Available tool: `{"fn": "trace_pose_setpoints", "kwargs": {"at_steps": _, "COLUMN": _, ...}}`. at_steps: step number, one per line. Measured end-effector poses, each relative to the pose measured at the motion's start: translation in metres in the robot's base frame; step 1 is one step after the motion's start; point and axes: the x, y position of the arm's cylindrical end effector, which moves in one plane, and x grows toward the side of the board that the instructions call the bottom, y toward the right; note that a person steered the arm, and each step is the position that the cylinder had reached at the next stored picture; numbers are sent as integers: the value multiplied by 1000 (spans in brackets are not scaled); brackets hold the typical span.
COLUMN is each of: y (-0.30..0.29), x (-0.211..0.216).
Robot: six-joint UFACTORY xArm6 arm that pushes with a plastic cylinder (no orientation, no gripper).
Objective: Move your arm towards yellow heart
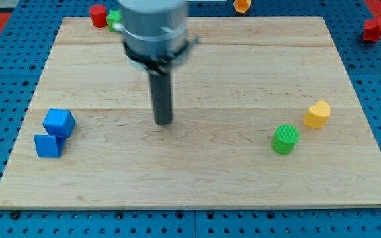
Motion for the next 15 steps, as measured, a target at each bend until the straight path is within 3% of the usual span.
{"fn": "trace_pose_setpoints", "kwargs": {"at_steps": 1, "y": 21, "x": -8}}
{"fn": "trace_pose_setpoints", "kwargs": {"at_steps": 3, "y": 155, "x": -180}}
{"fn": "trace_pose_setpoints", "kwargs": {"at_steps": 4, "y": 206, "x": -182}}
{"fn": "trace_pose_setpoints", "kwargs": {"at_steps": 5, "y": 102, "x": -103}}
{"fn": "trace_pose_setpoints", "kwargs": {"at_steps": 6, "y": -62, "x": -129}}
{"fn": "trace_pose_setpoints", "kwargs": {"at_steps": 7, "y": -137, "x": -175}}
{"fn": "trace_pose_setpoints", "kwargs": {"at_steps": 8, "y": -28, "x": -59}}
{"fn": "trace_pose_setpoints", "kwargs": {"at_steps": 9, "y": -44, "x": 18}}
{"fn": "trace_pose_setpoints", "kwargs": {"at_steps": 10, "y": -57, "x": -60}}
{"fn": "trace_pose_setpoints", "kwargs": {"at_steps": 11, "y": -38, "x": -167}}
{"fn": "trace_pose_setpoints", "kwargs": {"at_steps": 12, "y": 77, "x": -177}}
{"fn": "trace_pose_setpoints", "kwargs": {"at_steps": 13, "y": 231, "x": -65}}
{"fn": "trace_pose_setpoints", "kwargs": {"at_steps": 15, "y": -2, "x": -152}}
